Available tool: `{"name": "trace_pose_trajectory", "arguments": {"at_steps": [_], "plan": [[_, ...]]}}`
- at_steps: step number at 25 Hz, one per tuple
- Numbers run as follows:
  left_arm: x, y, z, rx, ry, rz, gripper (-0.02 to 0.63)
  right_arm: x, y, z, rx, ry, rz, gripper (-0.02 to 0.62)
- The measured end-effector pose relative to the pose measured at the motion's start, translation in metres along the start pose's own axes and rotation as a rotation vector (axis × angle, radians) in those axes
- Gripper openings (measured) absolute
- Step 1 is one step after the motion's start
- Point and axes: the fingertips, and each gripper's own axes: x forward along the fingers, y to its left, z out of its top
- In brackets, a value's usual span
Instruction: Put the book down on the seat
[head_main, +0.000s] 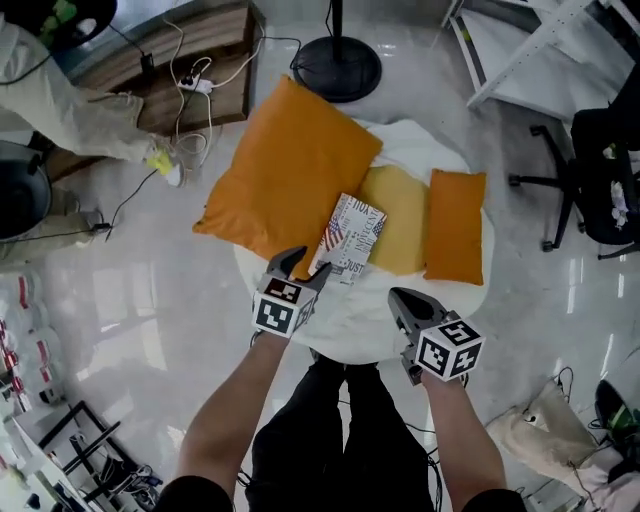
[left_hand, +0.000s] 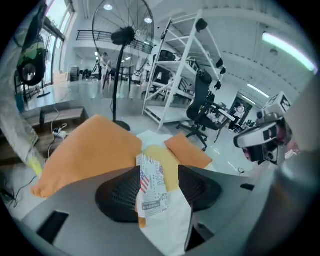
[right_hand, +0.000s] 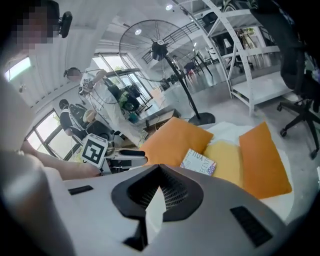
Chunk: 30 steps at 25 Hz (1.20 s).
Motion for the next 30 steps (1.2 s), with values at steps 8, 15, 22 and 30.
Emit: {"name": "trace_pose_trajectory", "arguments": {"at_steps": [8, 15, 22, 30], "plan": [[-0.128, -0.031, 0.120, 0.115, -0.214, -0.025, 0.141, -0.084, 0.048, 0.102, -0.079, -0.147, -0.122, 0.015], [-0.231, -0.053, 0.177, 0.047, -0.405, -0.180, 0.122, -0.151, 0.098, 0.156, -0.126, -0.208, -0.149, 0.015], [-0.306, -0.072, 0.205, 0.040, -0.483, -0.202, 0.031, -0.183, 0.137, 0.176, -0.178, -0.243, -0.109, 0.015], [-0.339, -0.117, 0.221, 0.187, -0.479, -0.155, 0.013, -0.199, 0.189, 0.196, -0.318, -0.288, -0.025, 0.015]]}}
